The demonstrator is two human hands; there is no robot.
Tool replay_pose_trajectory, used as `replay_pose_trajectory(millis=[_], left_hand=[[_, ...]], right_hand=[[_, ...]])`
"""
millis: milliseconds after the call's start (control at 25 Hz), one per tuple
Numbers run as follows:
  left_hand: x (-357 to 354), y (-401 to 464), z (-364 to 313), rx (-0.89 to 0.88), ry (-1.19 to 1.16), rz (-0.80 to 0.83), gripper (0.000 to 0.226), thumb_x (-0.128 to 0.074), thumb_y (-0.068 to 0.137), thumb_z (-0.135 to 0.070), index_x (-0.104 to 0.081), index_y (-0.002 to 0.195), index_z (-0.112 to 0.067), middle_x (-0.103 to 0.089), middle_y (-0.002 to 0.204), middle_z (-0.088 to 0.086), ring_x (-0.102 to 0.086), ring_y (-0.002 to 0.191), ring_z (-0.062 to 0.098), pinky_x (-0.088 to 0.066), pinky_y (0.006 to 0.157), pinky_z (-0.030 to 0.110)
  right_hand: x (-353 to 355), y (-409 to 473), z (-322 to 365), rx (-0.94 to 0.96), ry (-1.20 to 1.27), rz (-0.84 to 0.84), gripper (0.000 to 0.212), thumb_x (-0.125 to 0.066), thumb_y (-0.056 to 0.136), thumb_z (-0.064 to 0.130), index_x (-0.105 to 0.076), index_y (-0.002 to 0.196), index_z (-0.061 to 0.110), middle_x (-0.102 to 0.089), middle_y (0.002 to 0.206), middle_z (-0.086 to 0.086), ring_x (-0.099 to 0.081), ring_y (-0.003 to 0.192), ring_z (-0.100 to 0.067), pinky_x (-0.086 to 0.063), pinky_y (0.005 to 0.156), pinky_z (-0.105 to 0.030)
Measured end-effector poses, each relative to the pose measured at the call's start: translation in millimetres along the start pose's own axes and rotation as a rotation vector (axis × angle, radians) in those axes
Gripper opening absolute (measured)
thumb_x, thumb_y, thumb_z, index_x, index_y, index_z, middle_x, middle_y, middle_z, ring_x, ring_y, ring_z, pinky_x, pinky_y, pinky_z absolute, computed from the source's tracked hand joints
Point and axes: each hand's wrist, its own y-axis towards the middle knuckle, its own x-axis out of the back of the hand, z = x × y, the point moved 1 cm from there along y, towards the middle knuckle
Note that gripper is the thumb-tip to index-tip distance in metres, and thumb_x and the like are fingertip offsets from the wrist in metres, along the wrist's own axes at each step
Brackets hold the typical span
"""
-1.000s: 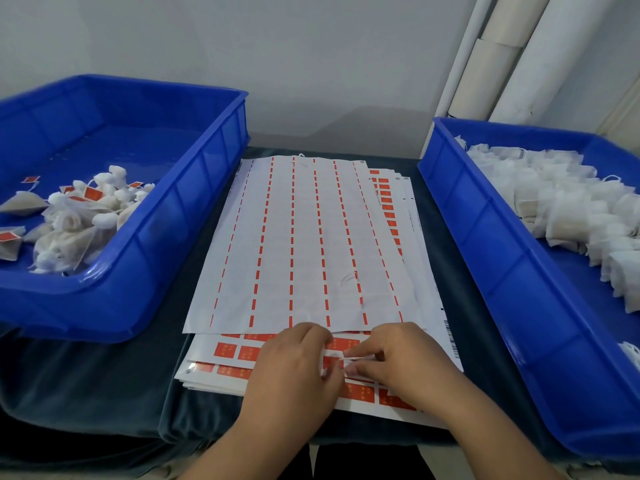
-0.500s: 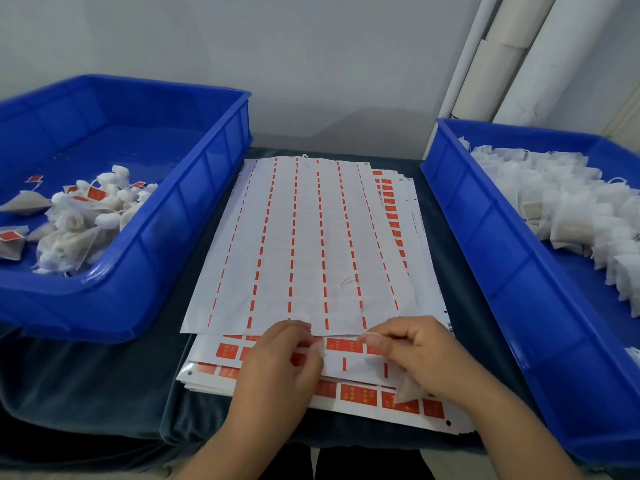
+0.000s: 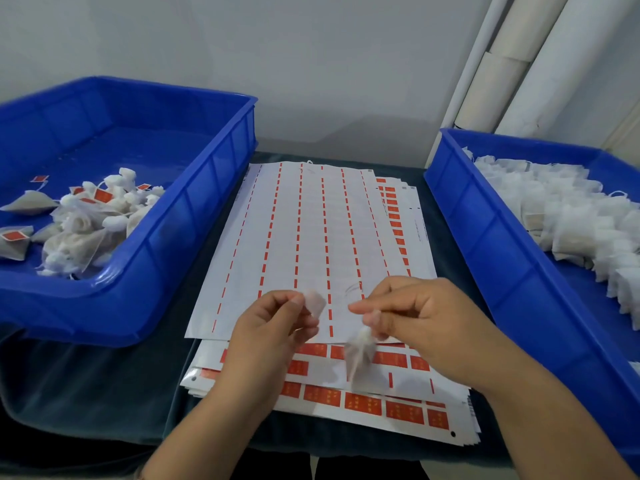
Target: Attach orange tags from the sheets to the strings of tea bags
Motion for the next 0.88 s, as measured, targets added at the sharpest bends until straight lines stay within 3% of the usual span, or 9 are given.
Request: replay_pose_trajectory(millis=[120,240,400,560,720,880], left_hand=[[-14,-1,-11,-0.077,-0.068,0.109,0.018,-0.051,0.093,-0.019,-0.067,0.086,-0.015,-0.073,0.081,0.004,-0.071,0.078,0.019,-0.056,0.067,0.023],[-22,-1,-16,-0.116,-0.004,0.109,0.017,-0.052,0.093,-0.023,-0.066,0.086,-0.019,-0.073,0.083,-0.001,-0.071,0.079,0.016,-0.056,0.069,0.023],[-26,-2,-12,-0.008,0.008,0.152,0.017,-0.051,0.093,-0.027,-0.065,0.091,-0.018,-0.072,0.080,-0.002,-0.070,0.071,0.016,-0.054,0.076,0.029],[-26,1,-2,0.134,-0.109,0.199,0.021,-0.053,0.092,-0.027,-0.068,0.097,-0.014,-0.072,0.089,0.004,-0.070,0.074,0.017,-0.053,0.077,0.030],[-24,3,0,0.228,-0.267,0.251,0.025,-0.053,0.093,-0.020,-0.075,0.084,-0.013,-0.072,0.094,0.009,-0.069,0.078,0.018,-0.052,0.084,0.035],[-22,3,0,0.317,-0.346,0.285,0.031,-0.053,0.093,-0.015,-0.077,0.073,-0.013,-0.072,0.094,0.013,-0.070,0.076,0.018,-0.051,0.078,0.033]], right_hand=[[-2,8,11,0.034,0.002,-0.035,0.023,-0.074,0.076,0.011,-0.074,0.073,0.034,-0.071,0.072,0.013,-0.068,0.068,-0.002,-0.048,0.064,-0.005],[-6,19,10,0.013,0.008,-0.043,0.019,-0.074,0.076,0.016,-0.075,0.080,0.035,-0.073,0.075,0.015,-0.069,0.071,-0.003,-0.053,0.068,-0.010],[-7,30,2,-0.004,-0.072,-0.187,0.027,-0.078,0.072,0.023,-0.069,0.065,0.048,-0.066,0.074,0.034,-0.061,0.080,0.012,-0.046,0.063,-0.001],[-8,36,-9,-0.011,-0.099,-0.325,0.029,-0.080,0.069,0.023,-0.064,0.066,0.047,-0.063,0.068,0.036,-0.059,0.077,0.011,-0.044,0.057,0.001],[-9,39,-20,-0.044,-0.082,-0.394,0.027,-0.079,0.071,0.024,-0.064,0.067,0.047,-0.062,0.069,0.037,-0.059,0.080,0.015,-0.044,0.062,-0.002],[-7,39,-27,-0.067,-0.039,-0.407,0.026,-0.078,0.071,0.023,-0.066,0.067,0.045,-0.063,0.071,0.038,-0.058,0.081,0.018,-0.045,0.071,-0.010]])
